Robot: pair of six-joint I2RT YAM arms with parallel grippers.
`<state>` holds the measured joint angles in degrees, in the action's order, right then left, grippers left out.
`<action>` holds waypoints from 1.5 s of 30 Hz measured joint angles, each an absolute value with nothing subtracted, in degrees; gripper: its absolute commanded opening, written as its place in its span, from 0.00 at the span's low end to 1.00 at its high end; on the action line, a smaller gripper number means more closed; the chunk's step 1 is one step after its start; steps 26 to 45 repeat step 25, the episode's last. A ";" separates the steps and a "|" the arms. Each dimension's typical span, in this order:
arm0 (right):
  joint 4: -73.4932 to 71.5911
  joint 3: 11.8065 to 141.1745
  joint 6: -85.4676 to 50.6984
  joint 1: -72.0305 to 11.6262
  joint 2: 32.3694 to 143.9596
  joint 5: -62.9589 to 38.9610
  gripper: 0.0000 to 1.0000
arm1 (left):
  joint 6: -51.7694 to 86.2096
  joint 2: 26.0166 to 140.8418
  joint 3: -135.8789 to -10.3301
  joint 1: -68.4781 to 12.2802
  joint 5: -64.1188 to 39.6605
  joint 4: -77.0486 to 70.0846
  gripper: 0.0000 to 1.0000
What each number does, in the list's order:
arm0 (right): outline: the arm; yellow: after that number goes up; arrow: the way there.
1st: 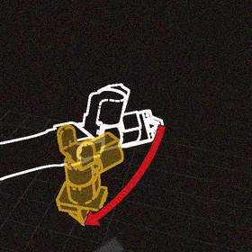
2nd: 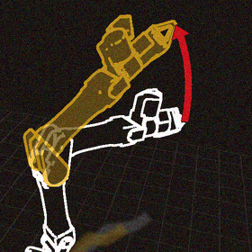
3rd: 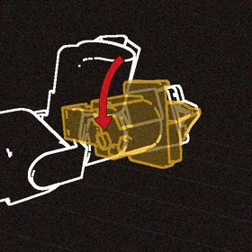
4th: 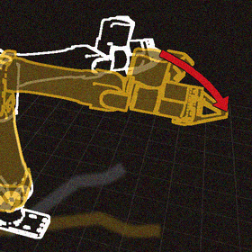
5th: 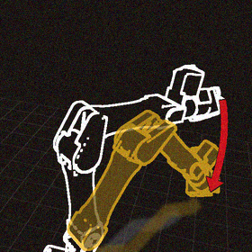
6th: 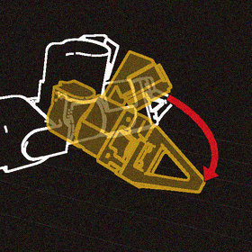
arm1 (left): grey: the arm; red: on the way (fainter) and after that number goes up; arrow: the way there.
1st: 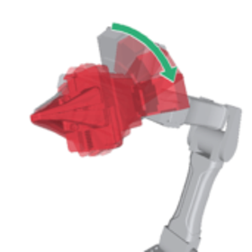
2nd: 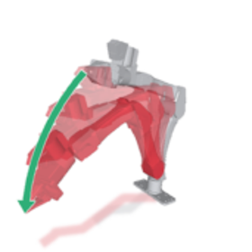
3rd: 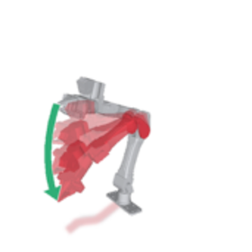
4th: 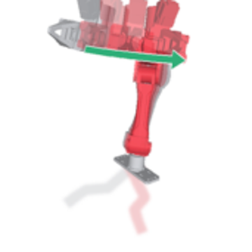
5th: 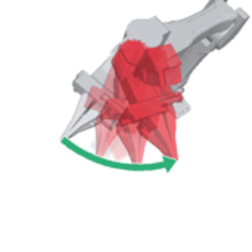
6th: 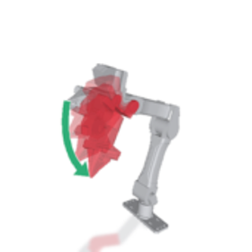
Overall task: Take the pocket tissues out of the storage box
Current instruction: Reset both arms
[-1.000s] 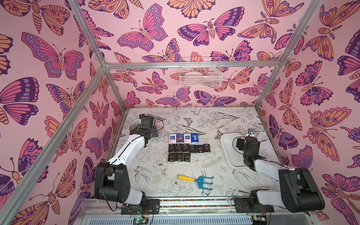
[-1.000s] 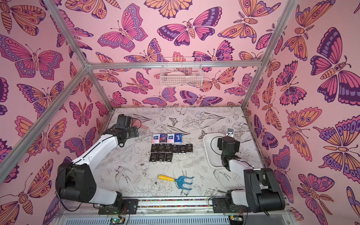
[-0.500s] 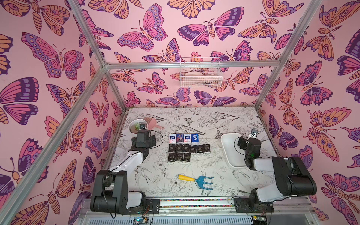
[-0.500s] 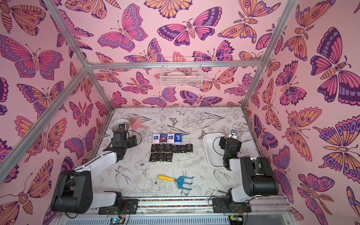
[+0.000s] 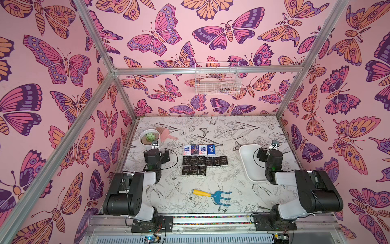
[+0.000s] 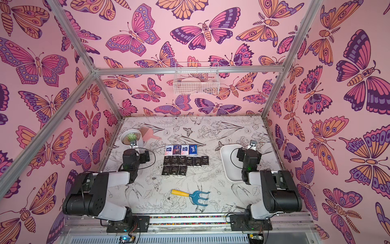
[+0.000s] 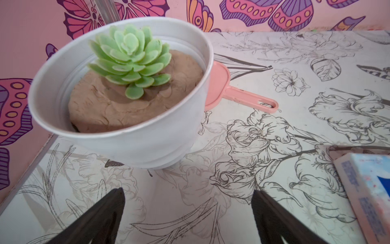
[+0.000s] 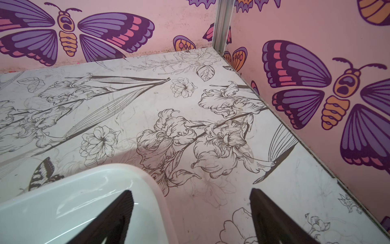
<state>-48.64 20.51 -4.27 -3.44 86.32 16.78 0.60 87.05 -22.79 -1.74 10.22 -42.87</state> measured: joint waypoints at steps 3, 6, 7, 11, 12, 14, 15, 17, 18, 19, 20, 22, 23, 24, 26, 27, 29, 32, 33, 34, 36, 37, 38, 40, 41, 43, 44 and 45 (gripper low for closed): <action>-48.62 20.53 -4.27 -3.44 86.32 16.75 0.99 | 0.43 88.20 -21.82 -1.76 8.82 -45.21 1.00; -48.62 20.56 -4.27 -3.44 86.32 16.60 0.98 | 0.40 88.20 -21.82 -1.78 8.32 -47.27 1.00; -48.62 20.56 -4.27 -3.44 86.32 16.58 0.99 | 0.40 88.20 -21.82 -1.78 8.25 -47.88 1.00; -48.62 20.56 -4.27 -3.44 86.32 16.58 0.99 | 0.40 88.20 -21.82 -1.78 7.88 -49.12 1.00; -48.62 20.56 -4.27 -3.44 86.32 16.58 0.99 | 0.40 88.20 -21.82 -1.78 7.81 -49.43 1.00; -48.62 20.56 -4.27 -3.44 86.32 16.58 0.99 | 0.40 88.20 -21.82 -1.78 7.66 -49.74 1.00; -48.64 20.56 -4.27 -3.44 86.32 16.58 0.99 | 0.38 88.20 -21.82 -1.78 7.66 -49.74 1.00; -48.62 20.56 -4.27 -3.44 86.32 16.58 0.99 | 0.40 88.20 -21.82 -1.78 7.64 -49.74 1.00; -48.62 20.56 -4.27 -3.44 86.32 16.58 0.99 | 0.40 88.20 -21.82 -1.78 7.62 -49.74 1.00; -48.62 20.56 -4.27 -3.44 86.32 16.58 0.99 | 0.40 88.20 -21.82 -1.78 7.62 -49.74 1.00; -48.62 20.56 -4.27 -3.44 86.32 16.58 0.99 | 0.40 88.20 -21.82 -1.78 7.55 -49.74 1.00; -48.62 20.56 -4.27 -3.44 86.32 16.58 0.99 | 0.40 88.20 -21.82 -1.78 7.46 -49.74 1.00; -48.62 20.56 -4.25 -3.44 86.32 16.58 0.99 | 0.40 88.20 -21.82 -1.78 7.46 -49.74 1.00; -48.62 20.56 -4.27 -3.44 86.30 16.58 0.99 | 0.40 88.20 -21.82 -1.78 7.46 -49.74 1.00; -48.62 20.56 -4.27 -3.44 86.32 16.58 0.99 | 0.40 88.20 -21.82 -1.78 7.46 -49.74 1.00; -48.62 20.56 -4.27 -3.44 86.32 16.58 0.99 | 0.40 88.20 -21.82 -1.78 7.46 -49.74 1.00; -48.62 20.56 -4.27 -3.44 86.32 16.58 0.99 | 0.40 88.20 -21.82 -1.78 7.46 -49.74 1.00; -48.62 20.56 -4.27 -3.44 86.32 16.58 0.99 | 0.40 88.20 -21.82 -1.78 7.46 -49.74 1.00; -48.62 20.56 -4.27 -3.44 86.32 16.58 0.99 | 0.40 88.20 -21.82 -1.78 7.46 -49.74 1.00; -48.62 20.56 -4.27 -3.44 86.32 16.58 0.99 | 0.40 88.20 -21.82 -1.78 7.46 -49.74 1.00; -48.62 20.56 -4.27 -3.44 86.32 16.58 0.99 | 0.40 88.20 -21.82 -1.78 7.46 -49.74 1.00; -48.62 20.56 -4.27 -3.44 86.32 16.58 0.99 | 0.40 88.20 -21.82 -1.78 7.46 -49.74 1.00; -48.62 20.56 -4.27 -3.44 86.32 16.58 0.99 | 0.40 88.20 -21.82 -1.78 7.46 -49.74 1.00; -48.62 20.56 -4.27 -3.44 86.32 16.58 0.99 | 0.40 88.20 -21.82 -1.78 7.46 -49.74 1.00; -48.62 20.56 -4.27 -3.44 86.32 16.58 0.99 | 0.40 88.20 -21.82 -1.78 7.46 -49.74 1.00; -48.62 20.56 -4.27 -3.44 86.32 16.58 0.99 | 0.40 88.20 -21.82 -1.78 7.46 -49.74 1.00; -48.62 20.56 -4.27 -3.44 86.32 16.58 0.99 | 0.40 88.20 -21.82 -1.78 7.46 -49.74 1.00; -48.62 20.56 -4.27 -3.44 86.32 16.58 0.99 | 0.40 88.20 -21.82 -1.78 7.46 -49.74 1.00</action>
